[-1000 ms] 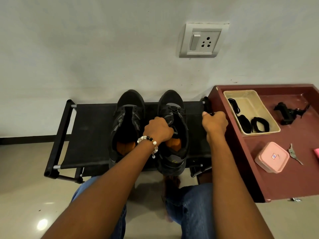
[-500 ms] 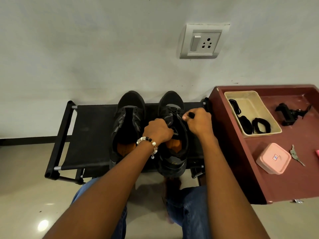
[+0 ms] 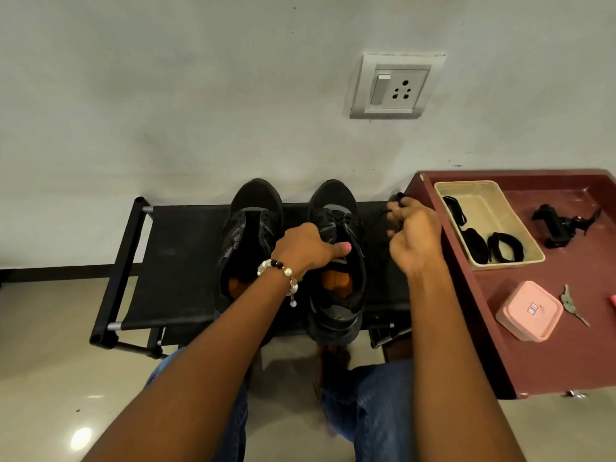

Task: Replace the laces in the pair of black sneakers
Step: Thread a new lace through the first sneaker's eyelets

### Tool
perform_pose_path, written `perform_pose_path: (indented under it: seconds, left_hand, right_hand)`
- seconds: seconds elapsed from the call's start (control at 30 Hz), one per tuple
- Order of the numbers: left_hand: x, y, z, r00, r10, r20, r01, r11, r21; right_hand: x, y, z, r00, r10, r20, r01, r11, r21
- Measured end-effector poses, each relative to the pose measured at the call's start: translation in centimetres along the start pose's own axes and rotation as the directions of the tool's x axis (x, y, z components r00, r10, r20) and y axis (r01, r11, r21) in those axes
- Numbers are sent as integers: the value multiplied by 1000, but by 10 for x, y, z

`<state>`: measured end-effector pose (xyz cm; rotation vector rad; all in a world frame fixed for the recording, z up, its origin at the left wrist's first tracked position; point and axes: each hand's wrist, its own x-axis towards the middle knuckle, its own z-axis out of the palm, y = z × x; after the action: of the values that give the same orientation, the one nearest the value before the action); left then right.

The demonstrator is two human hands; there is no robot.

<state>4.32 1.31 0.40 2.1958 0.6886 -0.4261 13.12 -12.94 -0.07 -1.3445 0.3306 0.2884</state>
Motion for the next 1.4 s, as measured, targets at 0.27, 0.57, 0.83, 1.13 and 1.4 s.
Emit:
perform_pose_path:
  seconds: [0.27, 0.57, 0.83, 1.13, 1.4]
  left_hand:
    - [-3, 1, -7, 986, 69, -154, -73, 997, -21]
    - [3, -4, 0, 970, 106, -216, -128, 988, -88]
    - [9, -8, 0, 972, 104, -209, -150, 964, -221]
    - [6, 8, -2, 933, 199, -299, -342, 748, -569]
    - [5, 8, -16, 971, 165, -175, -238, 763, -600]
  right_hand:
    - [1, 0, -10, 964, -265, 8, 262, 949, -177]
    - [-15, 8, 16, 935, -137, 326, 220, 948, -231]
    - [-10, 16, 16, 954, -153, 257, 234, 917, -323]
    - [-18, 1, 17, 942, -88, 324, 65, 995, 79]
    - [-18, -5, 11, 886, -307, 348, 419, 851, -316]
